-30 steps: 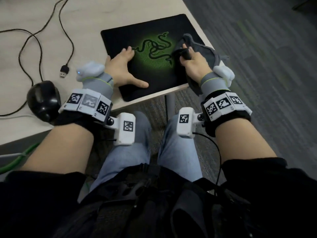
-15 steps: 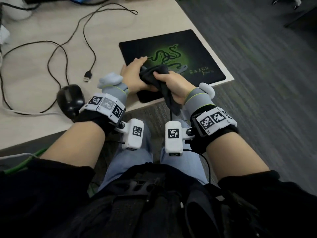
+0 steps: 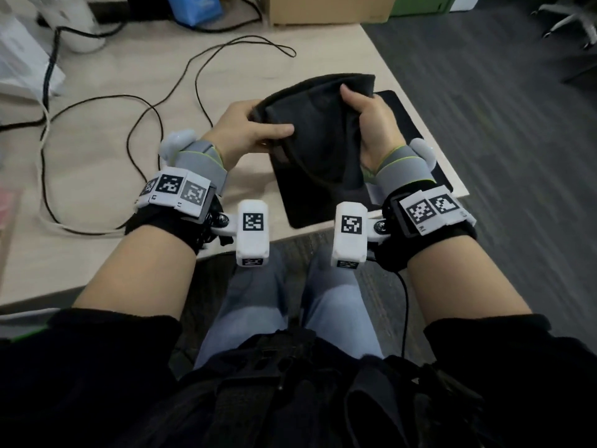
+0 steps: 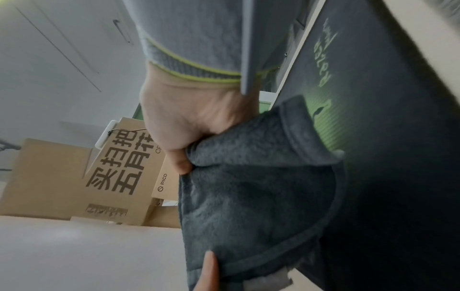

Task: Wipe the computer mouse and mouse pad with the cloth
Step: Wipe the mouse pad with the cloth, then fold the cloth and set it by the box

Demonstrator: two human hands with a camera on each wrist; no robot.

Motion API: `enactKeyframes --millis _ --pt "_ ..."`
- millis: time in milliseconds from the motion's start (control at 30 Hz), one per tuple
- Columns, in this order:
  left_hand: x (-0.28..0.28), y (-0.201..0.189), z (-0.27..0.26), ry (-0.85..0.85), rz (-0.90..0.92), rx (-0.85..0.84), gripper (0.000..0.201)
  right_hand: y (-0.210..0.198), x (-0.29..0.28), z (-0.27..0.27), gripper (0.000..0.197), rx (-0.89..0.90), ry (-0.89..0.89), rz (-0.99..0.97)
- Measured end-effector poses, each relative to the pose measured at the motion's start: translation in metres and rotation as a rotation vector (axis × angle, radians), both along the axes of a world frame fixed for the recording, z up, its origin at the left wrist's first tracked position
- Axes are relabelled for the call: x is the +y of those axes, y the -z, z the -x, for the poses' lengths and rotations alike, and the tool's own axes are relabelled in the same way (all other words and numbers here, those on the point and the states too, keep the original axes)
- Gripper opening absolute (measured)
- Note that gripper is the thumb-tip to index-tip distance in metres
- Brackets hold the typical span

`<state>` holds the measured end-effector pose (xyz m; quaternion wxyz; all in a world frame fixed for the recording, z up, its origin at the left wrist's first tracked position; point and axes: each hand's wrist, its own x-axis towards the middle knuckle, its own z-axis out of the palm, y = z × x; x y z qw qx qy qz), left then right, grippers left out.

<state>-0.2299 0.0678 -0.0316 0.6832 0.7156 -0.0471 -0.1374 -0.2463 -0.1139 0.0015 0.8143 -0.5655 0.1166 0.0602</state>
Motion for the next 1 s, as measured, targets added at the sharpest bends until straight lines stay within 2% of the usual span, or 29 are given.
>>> enactKeyframes --millis 167,300,367,433,500,600,667,767,867,933,1000 --pt "-0.018 -0.007 -0.046 -0.094 0.099 0.049 0.01 -0.001 -0.015 -0.057 0.03 0.116 0.014 0.157" --pt "-0.042 -0.011 -0.097 -0.204 0.155 0.043 0.012 0.008 -0.032 -0.102 0.017 0.263 -0.112 0.305" --pt "-0.05 -0.009 -0.12 -0.245 0.13 0.063 0.014 0.018 -0.042 -0.119 0.023 0.326 -0.146 0.416" --pt "-0.058 -0.005 -0.144 -0.29 0.115 0.105 0.014 0.023 -0.051 -0.142 0.01 0.316 -0.115 0.452" --pt "-0.06 -0.003 -0.157 -0.305 0.177 0.15 0.009 0.025 -0.058 -0.157 0.02 0.281 -0.048 0.493" --pt "-0.065 -0.005 -0.182 -0.307 0.192 0.209 0.056 0.025 -0.067 -0.188 0.021 0.192 0.036 0.523" --pt "-0.07 -0.005 -0.202 -0.295 0.137 0.187 0.077 0.024 -0.071 -0.213 0.029 0.132 0.092 0.544" --pt "-0.077 -0.007 -0.227 -0.298 0.107 0.132 0.084 0.021 -0.071 -0.242 0.041 0.035 0.16 0.561" --pt "-0.083 -0.002 -0.249 -0.243 0.037 0.112 0.084 0.026 -0.071 -0.268 0.059 0.014 0.137 0.615" --pt "-0.084 0.006 -0.257 -0.18 -0.037 0.138 0.083 0.035 -0.072 -0.278 0.067 0.084 0.06 0.775" --pt "-0.083 0.014 -0.259 -0.126 -0.149 0.142 0.074 0.045 -0.073 -0.279 0.068 0.16 -0.029 1.006"
